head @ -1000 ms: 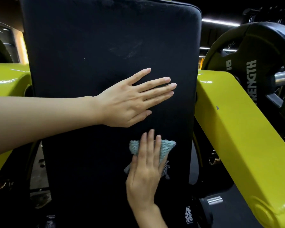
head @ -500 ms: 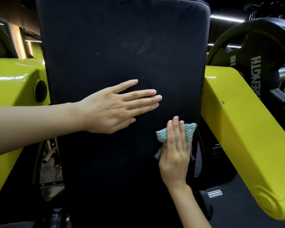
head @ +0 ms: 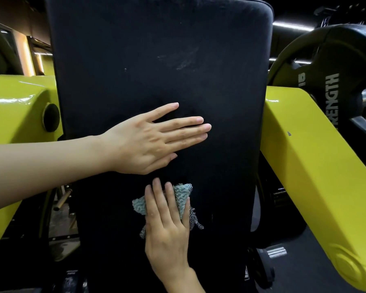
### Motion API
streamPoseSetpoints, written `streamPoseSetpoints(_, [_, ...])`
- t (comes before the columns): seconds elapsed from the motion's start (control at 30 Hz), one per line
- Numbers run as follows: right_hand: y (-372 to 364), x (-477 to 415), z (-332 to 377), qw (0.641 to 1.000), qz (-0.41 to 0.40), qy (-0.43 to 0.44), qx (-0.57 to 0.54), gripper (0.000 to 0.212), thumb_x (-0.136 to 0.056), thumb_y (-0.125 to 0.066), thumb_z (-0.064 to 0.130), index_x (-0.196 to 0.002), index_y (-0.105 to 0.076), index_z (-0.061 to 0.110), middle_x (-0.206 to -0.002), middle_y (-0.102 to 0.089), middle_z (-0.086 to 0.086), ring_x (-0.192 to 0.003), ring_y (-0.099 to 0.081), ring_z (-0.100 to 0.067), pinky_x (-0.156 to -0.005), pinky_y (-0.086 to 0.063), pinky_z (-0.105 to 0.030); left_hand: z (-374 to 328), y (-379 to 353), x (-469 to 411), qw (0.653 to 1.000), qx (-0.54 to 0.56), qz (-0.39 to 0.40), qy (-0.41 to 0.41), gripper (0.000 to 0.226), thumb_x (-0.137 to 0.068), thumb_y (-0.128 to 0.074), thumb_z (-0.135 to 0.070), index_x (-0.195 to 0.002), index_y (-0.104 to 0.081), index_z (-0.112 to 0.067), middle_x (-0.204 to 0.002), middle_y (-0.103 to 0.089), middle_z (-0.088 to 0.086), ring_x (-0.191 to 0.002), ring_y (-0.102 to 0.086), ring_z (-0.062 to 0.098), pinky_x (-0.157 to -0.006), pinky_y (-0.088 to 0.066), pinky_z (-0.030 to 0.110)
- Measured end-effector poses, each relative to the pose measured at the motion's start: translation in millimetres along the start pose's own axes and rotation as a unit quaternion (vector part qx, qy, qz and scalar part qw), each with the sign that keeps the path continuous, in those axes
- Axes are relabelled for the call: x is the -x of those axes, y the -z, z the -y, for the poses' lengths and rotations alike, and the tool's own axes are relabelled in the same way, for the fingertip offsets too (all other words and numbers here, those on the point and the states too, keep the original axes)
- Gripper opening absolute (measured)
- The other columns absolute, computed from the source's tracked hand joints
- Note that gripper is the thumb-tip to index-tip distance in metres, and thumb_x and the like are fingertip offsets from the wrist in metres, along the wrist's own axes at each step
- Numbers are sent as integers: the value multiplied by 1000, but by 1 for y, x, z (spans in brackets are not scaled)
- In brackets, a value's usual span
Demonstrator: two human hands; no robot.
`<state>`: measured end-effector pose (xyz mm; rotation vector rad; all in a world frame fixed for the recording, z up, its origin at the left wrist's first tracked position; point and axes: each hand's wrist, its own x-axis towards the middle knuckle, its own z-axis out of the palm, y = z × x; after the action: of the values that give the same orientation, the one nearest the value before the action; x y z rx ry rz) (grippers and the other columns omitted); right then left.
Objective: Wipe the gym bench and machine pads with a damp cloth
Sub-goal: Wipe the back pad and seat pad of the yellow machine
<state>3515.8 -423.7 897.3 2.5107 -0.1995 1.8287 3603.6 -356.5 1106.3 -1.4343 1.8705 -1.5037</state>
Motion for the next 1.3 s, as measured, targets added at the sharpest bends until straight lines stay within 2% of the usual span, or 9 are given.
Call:
streamPoseSetpoints(0.1, [10, -1, -28, 1000, 11, 23, 13, 75, -89, -47, 16, -156, -16, 22, -165, -9, 8, -150, -18, -14, -123, -6, -43, -1, 0, 0, 1000, -1, 2, 5, 60, -103, -24, -32, -159, -13, -13, -167, -8, 1, -153, -8, 16, -123, -9, 49])
streamPoseSetpoints(0.23, [30, -10, -79, 999, -28, -21, 18, 53, -104, -29, 18, -156, -17, 19, -165, -11, 8, -151, -18, -16, -123, -9, -46, -2, 0, -1, 1000, -1, 6, 7, 61, -102, -24, -33, -159, -13, -14, -167, -8, 1, -153, -8, 17, -123, -8, 49])
streamPoseSetpoints(0.37, [39, -14, -110, 993, -83, -81, -4, 46, -107, -27, 21, -152, -26, 11, -162, -21, 1, -150, -20, -21, -119, -20, -55, -4, -1, -1, 1000, -11, 6, 13, 61, -102, -24, -33, -159, -12, -14, -167, -8, 1, -153, -7, 17, -123, -6, 49])
streamPoseSetpoints(0.57, [21, -15, -67, 957, -166, -232, -46, 47, -107, -22, 23, -151, -27, 6, -159, -27, -6, -151, -18, -24, -119, -17, -56, -8, -1, -5, 1000, -13, 12, 19, 61, -102, -21, -34, -159, -12, -13, -167, -8, 2, -154, -7, 18, -123, -7, 50])
streamPoseSetpoints(0.67, [11, -6, -42, 968, -129, -212, -40, 47, -108, -21, 25, -152, -24, 10, -161, -24, -2, -151, -17, -23, -122, -10, -51, -10, -2, -7, 1000, -17, 14, 21, 61, -102, -22, -34, -159, -11, -12, -167, -7, 2, -154, -5, 19, -123, -6, 50])
streamPoseSetpoints(0.93, [9, 24, -48, 1000, -20, -13, 3, 58, -102, -33, 16, -157, -18, 22, -165, -15, 8, -150, -20, -14, -123, -6, -42, -15, -1, -10, 999, -18, 15, 27, 63, -102, -24, -33, -159, -10, -12, -167, -5, 3, -154, -5, 20, -123, -6, 50])
streamPoseSetpoints(1.03, [20, 21, -73, 1000, -22, -18, 7, 51, -107, -24, 21, -157, -15, 23, -165, -12, 9, -150, -18, -13, -123, -10, -44, -17, -1, -11, 999, -20, 19, 28, 63, -102, -24, -33, -159, -9, -11, -167, -5, 3, -154, -4, 20, -123, -5, 50])
streamPoseSetpoints(1.17, [34, 12, -109, 997, -58, -54, -10, 50, -108, -24, 23, -157, -16, 21, -165, -13, 8, -151, -18, -17, -114, -24, -58, -20, -2, -12, 999, -23, 18, 35, 62, -102, -22, -34, -159, -7, -12, -167, -4, 2, -154, -4, 20, -124, -6, 49])
streamPoseSetpoints(1.3, [44, -9, -127, 988, -103, -108, -33, 46, -108, -26, 20, -152, -27, 8, -160, -27, -7, -150, -20, -25, -112, -28, -65, -22, -3, -13, 999, -22, 16, 39, 63, -102, -21, -34, -159, -6, -12, -167, -3, 3, -154, -4, 20, -124, -6, 49])
